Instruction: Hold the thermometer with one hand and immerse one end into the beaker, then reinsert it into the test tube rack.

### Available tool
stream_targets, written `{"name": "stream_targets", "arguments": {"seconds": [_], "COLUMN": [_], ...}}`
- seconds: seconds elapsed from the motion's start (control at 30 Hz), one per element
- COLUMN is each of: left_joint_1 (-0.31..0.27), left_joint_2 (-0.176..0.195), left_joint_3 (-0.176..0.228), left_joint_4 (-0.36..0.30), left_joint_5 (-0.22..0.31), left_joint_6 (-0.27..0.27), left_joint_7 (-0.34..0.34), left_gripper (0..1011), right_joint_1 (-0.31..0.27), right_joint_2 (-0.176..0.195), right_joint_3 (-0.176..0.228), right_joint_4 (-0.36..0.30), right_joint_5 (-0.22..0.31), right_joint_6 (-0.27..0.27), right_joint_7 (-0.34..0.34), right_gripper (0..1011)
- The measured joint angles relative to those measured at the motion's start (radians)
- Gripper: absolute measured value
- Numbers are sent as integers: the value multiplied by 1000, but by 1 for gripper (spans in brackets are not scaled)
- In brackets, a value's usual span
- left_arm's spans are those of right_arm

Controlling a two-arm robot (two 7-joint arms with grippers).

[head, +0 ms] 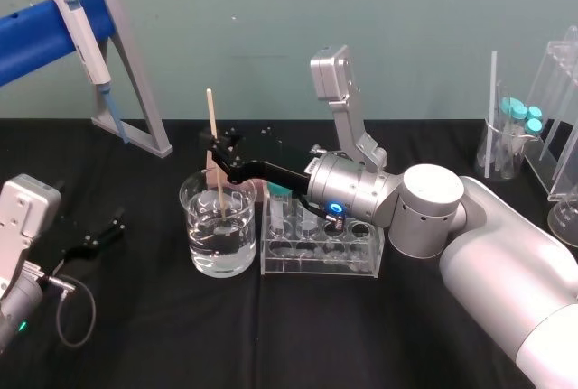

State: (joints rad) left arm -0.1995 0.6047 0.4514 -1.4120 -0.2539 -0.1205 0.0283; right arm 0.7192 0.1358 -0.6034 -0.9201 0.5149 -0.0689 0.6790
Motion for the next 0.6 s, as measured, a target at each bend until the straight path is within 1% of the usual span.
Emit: {"name": "stream_targets", "arguments": {"seconds": [0.6], "left_joint_1": [0], "left_joint_2": [0], "left_joint_3": [0], "left_joint_4": [0], "left_joint_5": [0], "left_joint_6": [0], "left_joint_7": [0], "left_gripper": [1004], "right_joint_1": [0], "right_joint_2": [0], "right_joint_3": [0], "right_joint_4": [0], "right_joint_5": [0], "right_joint_6": [0], "right_joint_7": [0], "right_gripper": [53]}}
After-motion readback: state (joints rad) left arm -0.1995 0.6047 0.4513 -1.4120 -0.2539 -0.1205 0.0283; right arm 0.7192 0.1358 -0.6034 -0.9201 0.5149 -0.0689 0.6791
